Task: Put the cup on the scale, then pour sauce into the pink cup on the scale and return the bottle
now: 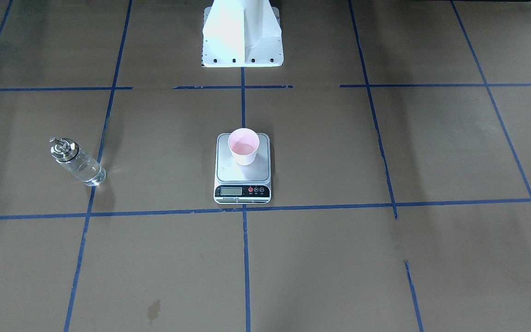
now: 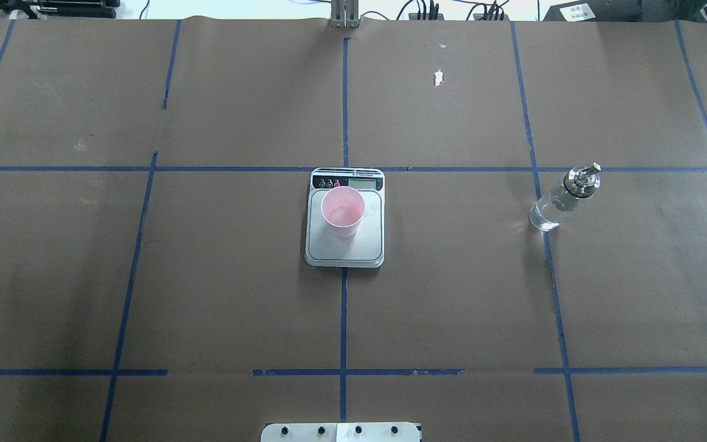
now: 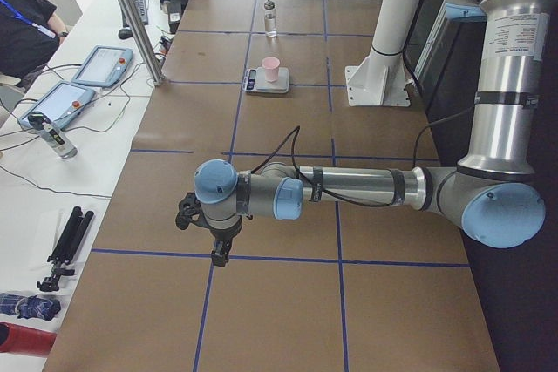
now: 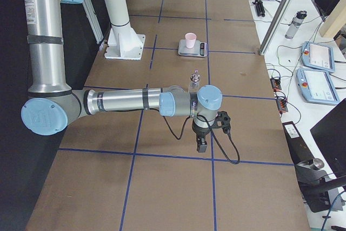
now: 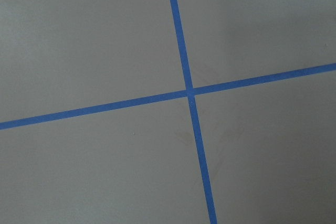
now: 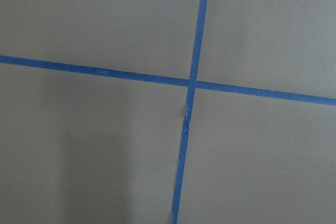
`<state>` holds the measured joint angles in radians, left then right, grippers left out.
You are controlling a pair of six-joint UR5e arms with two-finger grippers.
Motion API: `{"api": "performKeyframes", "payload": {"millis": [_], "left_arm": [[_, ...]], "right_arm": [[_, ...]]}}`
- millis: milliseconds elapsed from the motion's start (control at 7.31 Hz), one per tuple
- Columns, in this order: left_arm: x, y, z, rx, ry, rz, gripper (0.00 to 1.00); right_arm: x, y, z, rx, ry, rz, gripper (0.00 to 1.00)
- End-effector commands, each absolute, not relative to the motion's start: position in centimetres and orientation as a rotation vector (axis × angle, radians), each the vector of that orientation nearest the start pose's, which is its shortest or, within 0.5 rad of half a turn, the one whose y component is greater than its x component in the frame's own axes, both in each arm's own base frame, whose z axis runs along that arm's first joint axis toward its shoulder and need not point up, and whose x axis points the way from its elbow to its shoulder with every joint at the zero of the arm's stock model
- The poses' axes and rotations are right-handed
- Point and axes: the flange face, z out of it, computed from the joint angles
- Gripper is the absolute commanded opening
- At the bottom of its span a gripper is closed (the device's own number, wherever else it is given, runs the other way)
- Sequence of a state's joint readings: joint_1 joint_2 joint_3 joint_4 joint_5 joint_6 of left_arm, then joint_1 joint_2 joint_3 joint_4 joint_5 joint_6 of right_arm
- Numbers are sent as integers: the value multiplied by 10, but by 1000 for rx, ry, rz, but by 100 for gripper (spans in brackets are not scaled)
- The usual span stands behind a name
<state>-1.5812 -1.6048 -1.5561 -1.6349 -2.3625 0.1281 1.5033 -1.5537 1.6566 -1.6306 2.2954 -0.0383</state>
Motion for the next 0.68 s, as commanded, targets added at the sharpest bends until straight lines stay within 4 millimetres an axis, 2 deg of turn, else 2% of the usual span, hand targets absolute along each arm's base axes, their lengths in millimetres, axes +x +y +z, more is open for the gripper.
{"api": "performKeyframes", "payload": {"millis": [0,137,547], "left_arm": [[-69,-511,641,136,784,142,100],[-69,-511,641,136,784,141,100],[-69,-510,641,135,784,139,100]], "right_arm": [[33,-504,617,28,-727,-106,100],[33,-507,613,-8,-729,6,100],[33,-507,613,29,-728,27,100]]}}
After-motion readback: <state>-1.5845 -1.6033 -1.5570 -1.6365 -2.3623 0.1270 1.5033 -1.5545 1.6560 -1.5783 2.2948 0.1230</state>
